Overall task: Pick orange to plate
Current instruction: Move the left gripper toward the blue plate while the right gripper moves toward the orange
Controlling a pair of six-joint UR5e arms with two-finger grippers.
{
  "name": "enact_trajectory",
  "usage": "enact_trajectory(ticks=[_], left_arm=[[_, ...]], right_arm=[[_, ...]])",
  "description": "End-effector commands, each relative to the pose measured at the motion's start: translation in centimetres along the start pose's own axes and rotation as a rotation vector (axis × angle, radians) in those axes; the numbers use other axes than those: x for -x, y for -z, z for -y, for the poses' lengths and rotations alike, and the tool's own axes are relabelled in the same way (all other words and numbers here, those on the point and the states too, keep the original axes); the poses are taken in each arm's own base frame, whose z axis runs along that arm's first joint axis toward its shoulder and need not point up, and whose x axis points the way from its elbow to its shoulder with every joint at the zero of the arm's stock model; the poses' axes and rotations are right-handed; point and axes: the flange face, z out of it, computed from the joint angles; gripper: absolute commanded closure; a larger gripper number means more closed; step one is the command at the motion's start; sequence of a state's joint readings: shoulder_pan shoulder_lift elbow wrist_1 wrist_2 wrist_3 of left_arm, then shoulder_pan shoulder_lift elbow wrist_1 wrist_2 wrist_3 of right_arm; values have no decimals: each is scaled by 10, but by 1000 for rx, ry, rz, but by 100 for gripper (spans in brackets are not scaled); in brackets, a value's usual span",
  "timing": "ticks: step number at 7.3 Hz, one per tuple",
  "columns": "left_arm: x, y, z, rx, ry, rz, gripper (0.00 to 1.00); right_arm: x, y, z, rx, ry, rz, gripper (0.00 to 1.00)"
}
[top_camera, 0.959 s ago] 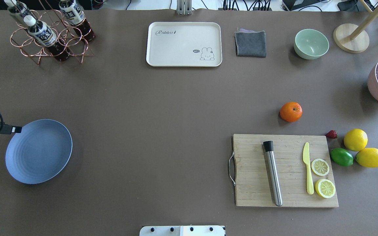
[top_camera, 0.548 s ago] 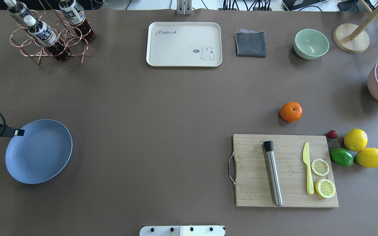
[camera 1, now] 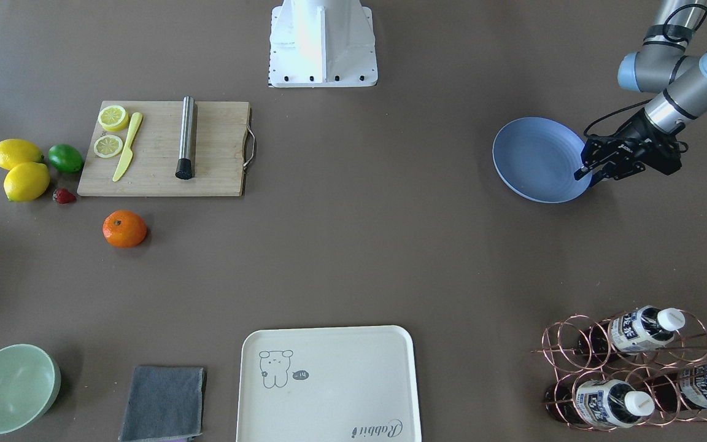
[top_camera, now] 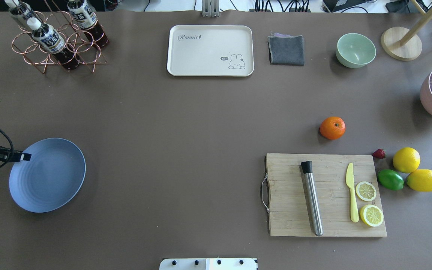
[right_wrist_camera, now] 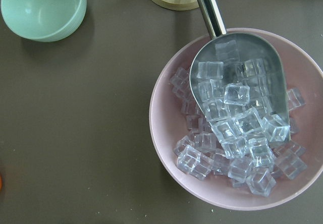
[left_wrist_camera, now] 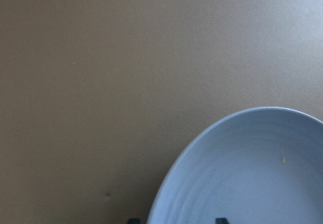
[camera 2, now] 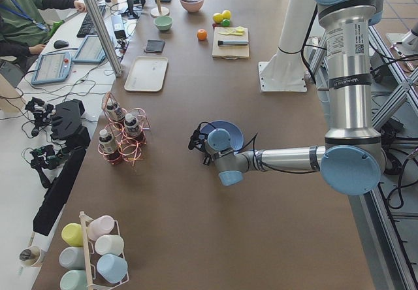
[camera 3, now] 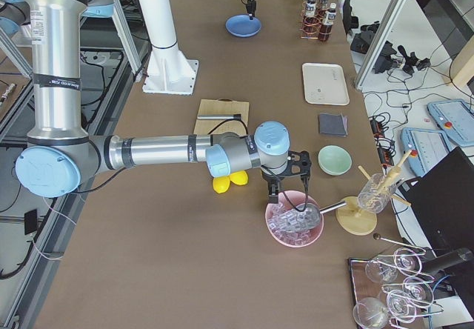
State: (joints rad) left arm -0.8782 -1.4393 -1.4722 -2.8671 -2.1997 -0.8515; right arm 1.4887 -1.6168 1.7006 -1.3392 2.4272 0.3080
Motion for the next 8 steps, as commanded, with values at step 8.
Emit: enact_trajectory(ticks=[8], left_arm=[[-150,89,70,3,166,-122,100]], right_arm=[[41,-9,22,7,75,12,0]])
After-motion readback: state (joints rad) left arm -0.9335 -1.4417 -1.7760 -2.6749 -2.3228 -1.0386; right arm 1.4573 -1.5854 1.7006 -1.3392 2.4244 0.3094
